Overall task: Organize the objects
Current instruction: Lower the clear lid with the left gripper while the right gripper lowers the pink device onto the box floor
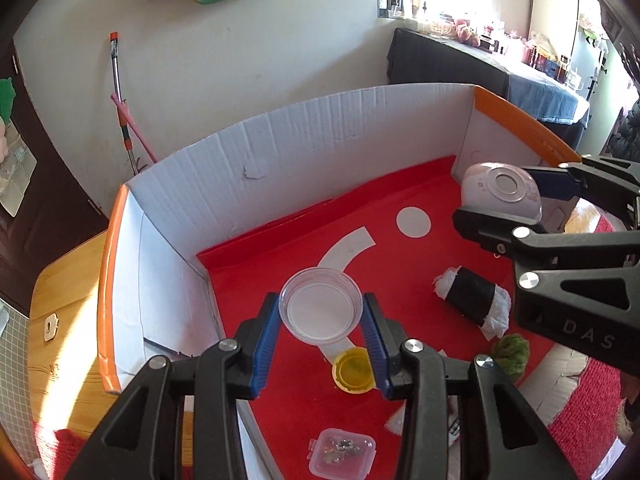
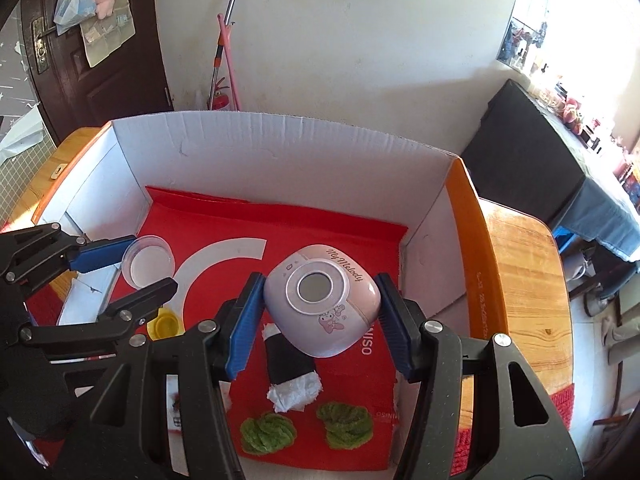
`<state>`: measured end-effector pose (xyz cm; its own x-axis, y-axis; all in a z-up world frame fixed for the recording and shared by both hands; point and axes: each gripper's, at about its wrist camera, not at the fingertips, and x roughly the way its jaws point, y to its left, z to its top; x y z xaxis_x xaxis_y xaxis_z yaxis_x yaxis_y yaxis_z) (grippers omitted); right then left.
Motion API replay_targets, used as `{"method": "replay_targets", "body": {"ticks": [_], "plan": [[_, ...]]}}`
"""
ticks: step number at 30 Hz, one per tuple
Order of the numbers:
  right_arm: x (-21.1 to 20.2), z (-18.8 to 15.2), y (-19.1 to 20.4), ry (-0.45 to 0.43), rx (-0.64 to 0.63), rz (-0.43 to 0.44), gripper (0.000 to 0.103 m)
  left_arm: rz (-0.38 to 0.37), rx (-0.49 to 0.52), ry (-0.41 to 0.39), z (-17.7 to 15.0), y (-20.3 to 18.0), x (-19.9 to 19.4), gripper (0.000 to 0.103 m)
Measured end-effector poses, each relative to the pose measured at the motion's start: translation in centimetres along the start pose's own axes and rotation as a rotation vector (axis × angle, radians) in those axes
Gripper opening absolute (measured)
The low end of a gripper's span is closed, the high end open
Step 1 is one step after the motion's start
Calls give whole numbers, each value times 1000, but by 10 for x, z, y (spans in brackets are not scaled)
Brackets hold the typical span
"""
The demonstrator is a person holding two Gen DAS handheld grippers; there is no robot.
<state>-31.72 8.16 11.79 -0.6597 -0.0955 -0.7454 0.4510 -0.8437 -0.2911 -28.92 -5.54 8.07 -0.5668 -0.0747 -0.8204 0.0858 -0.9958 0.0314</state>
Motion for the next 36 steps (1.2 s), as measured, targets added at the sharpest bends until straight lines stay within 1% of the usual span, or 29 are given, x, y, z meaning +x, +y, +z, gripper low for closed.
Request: {"method": "replay_targets", "body": {"ticks": [7,13,15,18,24,30,36], "plan": [[26,9,-5,73,53,21,53,6,-26,35,4,2,14,42],[54,12,-10,156,85,7,53,26,-33,76,7,1,30,42],[59,13,-11,171,84,-7,53,38,-30,83,8,1,34,42],[66,13,-10,200,77,-6,53,42,-31,107,10,1,40,42],[72,13,-10,230,73,-10,53,41,-36,151,9,2,47,43],[77,11,-8,256,60,-5,53,36,-37,160,9,3,46,43],[75,11,-8,257,66,3,54,35,-37,160,11,9,45,43]]}}
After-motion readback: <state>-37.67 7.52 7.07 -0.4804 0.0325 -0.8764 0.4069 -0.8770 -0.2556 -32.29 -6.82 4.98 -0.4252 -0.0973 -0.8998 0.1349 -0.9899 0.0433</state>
